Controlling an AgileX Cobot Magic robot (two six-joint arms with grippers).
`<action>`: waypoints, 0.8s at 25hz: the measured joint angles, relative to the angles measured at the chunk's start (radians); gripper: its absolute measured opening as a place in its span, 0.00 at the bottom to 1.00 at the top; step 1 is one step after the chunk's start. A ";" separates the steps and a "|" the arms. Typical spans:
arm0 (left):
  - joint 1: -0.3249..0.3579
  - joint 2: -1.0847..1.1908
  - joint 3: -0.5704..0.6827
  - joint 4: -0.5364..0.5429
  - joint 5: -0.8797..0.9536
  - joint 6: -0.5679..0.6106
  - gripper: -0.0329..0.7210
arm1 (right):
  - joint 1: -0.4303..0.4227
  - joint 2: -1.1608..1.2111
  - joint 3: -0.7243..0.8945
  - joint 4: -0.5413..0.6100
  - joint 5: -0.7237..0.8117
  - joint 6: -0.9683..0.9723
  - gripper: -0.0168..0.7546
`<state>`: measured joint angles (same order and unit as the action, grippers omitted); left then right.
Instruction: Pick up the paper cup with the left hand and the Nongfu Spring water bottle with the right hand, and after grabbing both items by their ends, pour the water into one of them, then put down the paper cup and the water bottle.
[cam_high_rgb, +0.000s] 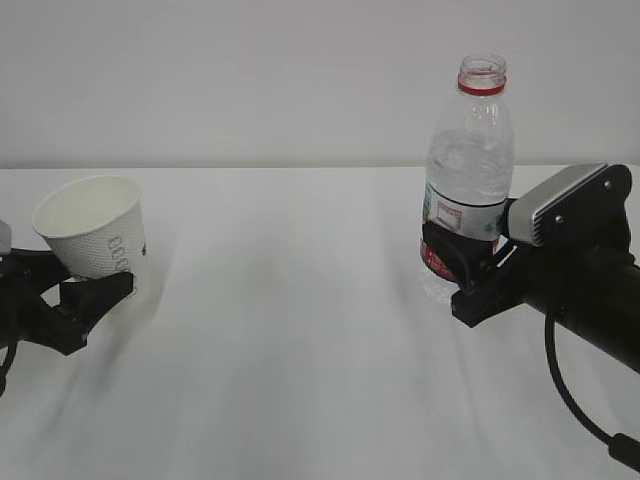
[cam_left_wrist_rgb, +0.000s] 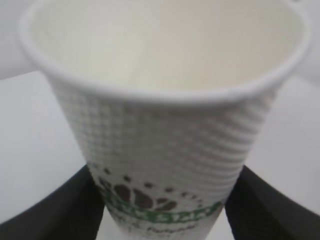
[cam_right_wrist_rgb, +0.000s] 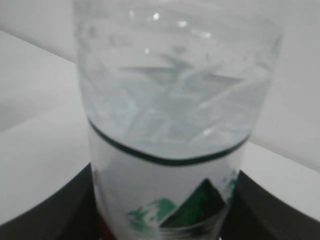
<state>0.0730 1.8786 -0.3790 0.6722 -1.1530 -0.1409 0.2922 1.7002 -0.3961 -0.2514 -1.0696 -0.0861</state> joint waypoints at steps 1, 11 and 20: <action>0.000 -0.005 0.000 0.020 0.000 -0.011 0.73 | 0.000 0.000 0.000 0.000 0.000 0.000 0.61; -0.033 -0.009 0.000 0.147 0.000 -0.078 0.73 | 0.000 0.000 0.000 0.000 0.006 0.000 0.61; -0.208 -0.009 0.000 0.167 0.000 -0.080 0.73 | 0.000 0.000 0.010 0.000 0.007 0.000 0.61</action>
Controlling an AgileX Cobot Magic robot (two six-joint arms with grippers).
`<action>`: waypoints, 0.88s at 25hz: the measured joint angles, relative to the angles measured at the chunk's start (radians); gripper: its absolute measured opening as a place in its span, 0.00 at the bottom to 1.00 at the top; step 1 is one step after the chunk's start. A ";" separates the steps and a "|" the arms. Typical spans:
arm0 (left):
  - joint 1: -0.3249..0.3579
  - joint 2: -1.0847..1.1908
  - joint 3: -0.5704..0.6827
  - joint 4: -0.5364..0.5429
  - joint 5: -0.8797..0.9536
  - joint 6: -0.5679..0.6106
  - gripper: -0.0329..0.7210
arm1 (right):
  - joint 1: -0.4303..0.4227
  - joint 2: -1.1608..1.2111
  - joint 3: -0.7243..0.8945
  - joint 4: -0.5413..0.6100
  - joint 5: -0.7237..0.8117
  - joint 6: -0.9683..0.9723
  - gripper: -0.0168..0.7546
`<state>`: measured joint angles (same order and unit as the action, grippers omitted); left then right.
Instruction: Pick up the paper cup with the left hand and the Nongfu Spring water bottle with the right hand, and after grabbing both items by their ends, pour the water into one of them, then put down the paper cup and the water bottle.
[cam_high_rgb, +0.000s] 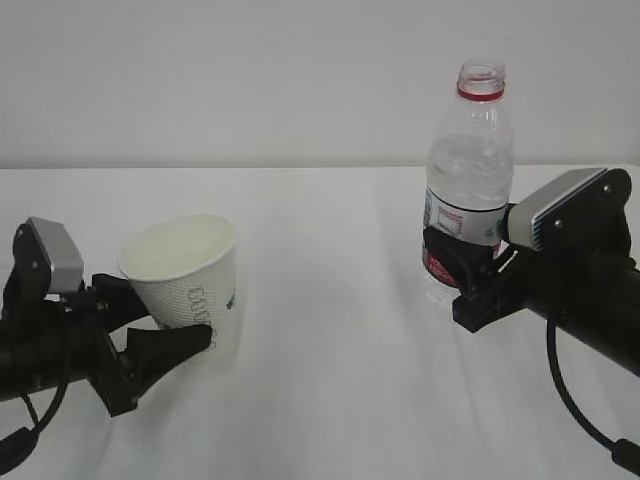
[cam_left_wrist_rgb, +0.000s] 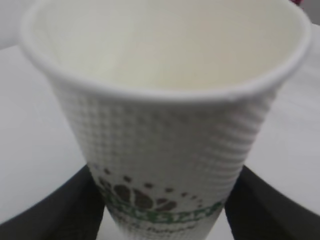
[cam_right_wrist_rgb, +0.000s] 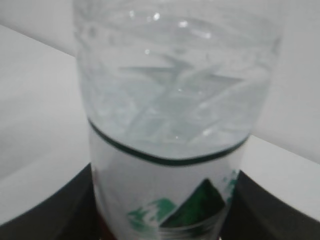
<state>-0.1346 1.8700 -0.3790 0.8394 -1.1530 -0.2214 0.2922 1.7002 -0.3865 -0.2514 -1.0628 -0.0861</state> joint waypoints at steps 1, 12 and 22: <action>-0.017 0.000 0.000 0.000 0.000 0.000 0.73 | 0.000 0.000 0.005 0.000 0.000 -0.002 0.61; -0.191 0.000 0.000 0.000 0.000 0.000 0.72 | 0.000 0.000 0.018 -0.012 0.000 -0.009 0.61; -0.316 0.000 0.000 0.000 0.000 0.006 0.72 | 0.000 0.000 0.019 -0.019 0.000 -0.013 0.61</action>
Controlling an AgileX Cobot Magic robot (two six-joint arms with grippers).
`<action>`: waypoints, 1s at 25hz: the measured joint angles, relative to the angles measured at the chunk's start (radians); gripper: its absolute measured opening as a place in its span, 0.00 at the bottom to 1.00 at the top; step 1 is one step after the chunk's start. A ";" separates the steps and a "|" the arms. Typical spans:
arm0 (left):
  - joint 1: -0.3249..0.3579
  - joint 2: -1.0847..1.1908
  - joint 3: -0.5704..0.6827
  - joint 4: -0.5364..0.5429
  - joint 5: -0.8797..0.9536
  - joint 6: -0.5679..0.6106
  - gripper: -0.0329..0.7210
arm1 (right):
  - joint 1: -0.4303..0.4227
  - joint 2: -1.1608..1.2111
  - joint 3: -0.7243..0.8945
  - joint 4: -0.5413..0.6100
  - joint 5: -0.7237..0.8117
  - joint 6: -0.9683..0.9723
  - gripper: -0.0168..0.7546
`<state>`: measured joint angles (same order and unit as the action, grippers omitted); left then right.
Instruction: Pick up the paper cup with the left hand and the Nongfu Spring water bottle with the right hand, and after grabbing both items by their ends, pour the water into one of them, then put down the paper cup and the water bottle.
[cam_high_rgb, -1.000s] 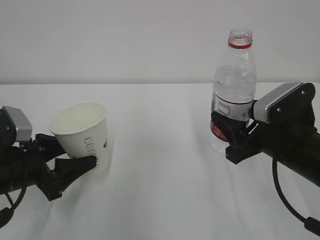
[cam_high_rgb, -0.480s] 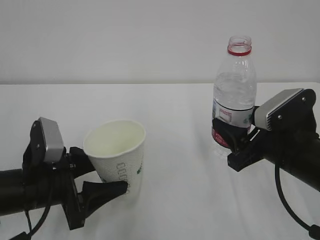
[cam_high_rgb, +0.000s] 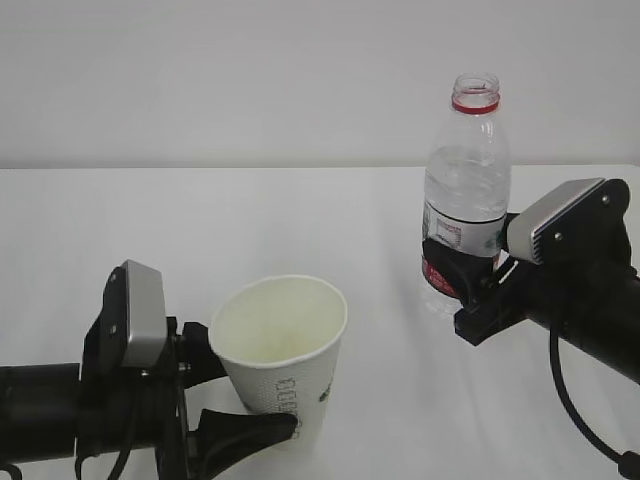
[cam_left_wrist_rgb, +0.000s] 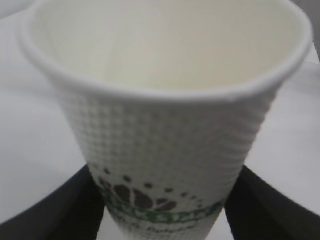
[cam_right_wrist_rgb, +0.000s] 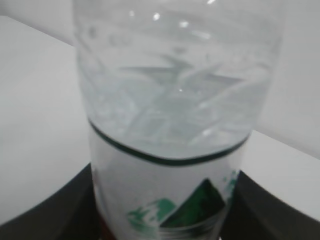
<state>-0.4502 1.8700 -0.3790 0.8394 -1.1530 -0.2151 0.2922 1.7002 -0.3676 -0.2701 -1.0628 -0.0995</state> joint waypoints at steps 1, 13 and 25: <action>-0.011 0.000 -0.005 0.000 0.000 0.000 0.72 | 0.000 0.000 0.000 0.000 0.000 0.000 0.61; -0.064 0.000 -0.051 -0.055 0.000 0.002 0.72 | 0.000 -0.008 0.000 -0.030 0.000 0.000 0.61; -0.064 -0.080 -0.051 -0.076 0.002 0.002 0.71 | 0.000 -0.057 0.000 -0.036 0.000 0.000 0.61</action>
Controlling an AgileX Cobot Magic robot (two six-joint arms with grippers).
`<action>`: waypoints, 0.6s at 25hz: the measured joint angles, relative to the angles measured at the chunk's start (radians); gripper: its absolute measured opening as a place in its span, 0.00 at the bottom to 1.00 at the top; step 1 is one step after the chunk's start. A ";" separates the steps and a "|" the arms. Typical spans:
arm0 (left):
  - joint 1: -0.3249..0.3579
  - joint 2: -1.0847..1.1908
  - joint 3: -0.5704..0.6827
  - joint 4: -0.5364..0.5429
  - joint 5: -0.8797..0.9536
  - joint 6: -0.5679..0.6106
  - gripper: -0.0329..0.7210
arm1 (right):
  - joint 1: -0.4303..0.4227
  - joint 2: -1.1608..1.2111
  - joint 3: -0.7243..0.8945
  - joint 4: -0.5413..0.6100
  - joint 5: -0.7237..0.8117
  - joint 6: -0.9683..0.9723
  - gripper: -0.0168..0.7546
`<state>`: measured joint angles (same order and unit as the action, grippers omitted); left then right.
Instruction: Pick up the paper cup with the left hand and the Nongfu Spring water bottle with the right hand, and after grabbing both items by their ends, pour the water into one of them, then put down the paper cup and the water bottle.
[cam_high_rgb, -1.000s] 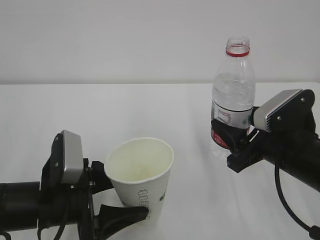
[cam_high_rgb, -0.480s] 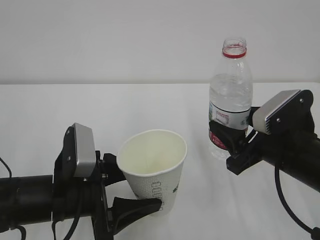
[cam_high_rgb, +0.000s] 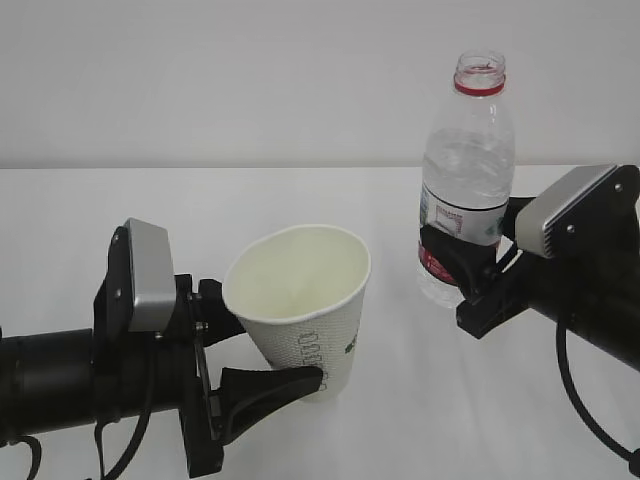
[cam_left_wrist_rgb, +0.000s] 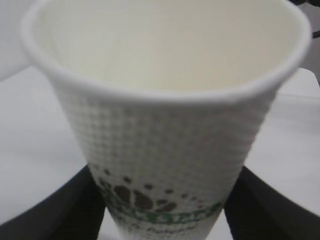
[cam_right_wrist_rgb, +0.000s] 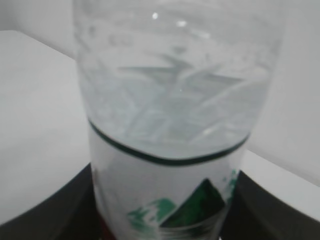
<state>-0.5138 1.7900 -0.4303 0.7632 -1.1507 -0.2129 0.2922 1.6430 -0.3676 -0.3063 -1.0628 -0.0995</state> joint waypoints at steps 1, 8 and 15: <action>0.000 -0.002 0.000 0.000 0.000 0.000 0.71 | 0.000 -0.005 0.000 -0.002 0.000 -0.002 0.61; 0.000 -0.004 0.000 0.049 0.000 0.002 0.71 | 0.000 -0.046 0.000 -0.033 0.000 -0.002 0.61; 0.000 -0.004 0.000 0.091 0.000 0.002 0.71 | 0.000 -0.064 0.000 -0.065 0.038 -0.025 0.61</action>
<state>-0.5138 1.7863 -0.4303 0.8547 -1.1507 -0.2111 0.2922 1.5785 -0.3676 -0.3709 -1.0250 -0.1245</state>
